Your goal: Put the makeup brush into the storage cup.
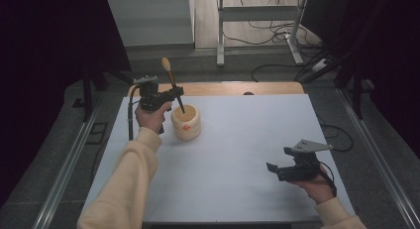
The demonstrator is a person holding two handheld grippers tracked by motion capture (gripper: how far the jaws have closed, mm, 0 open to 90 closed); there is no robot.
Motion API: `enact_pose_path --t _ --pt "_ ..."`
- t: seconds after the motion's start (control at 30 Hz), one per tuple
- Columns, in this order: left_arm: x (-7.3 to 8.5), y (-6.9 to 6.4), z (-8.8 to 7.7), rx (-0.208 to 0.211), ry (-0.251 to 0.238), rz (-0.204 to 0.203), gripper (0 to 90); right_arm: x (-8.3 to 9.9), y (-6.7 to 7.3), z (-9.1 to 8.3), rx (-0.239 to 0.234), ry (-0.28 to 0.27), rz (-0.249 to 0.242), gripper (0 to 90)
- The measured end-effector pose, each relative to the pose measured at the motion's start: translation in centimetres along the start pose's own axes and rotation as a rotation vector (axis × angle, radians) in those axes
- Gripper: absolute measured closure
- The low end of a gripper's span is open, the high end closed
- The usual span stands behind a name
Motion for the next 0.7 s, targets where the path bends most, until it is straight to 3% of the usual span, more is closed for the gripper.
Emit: enact_pose_path --t 0.27,0.37,0.57,0.7 --pt "0.5 0.6 1.0 -0.024 0.008 0.014 78.6 0.1 -0.1 0.0 0.005 0.004 -0.005 10.0" --pt "1.0 0.8 1.5 -0.054 0.005 0.032 78.6 0.2 -0.1 0.1 0.009 0.010 -0.012 10.0" --pt "2.2 1.4 2.2 -0.063 0.004 0.027 78.5 0.2 -0.2 0.0 0.012 0.010 -0.007 10.0" --pt "2.8 1.8 2.5 -0.052 0.015 0.046 78.5 0.2 -0.2 0.0 0.014 0.011 -0.010 10.0"
Point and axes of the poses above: each handheld gripper's, and its own axes: z roughly forward along the jaws, x roughly out of its underside, y roughly to its left, the point moved 1 cm from there along z, roughly forward along the jaws, and after that the axes turned 5 degrees about z, right-handed, at the moved point
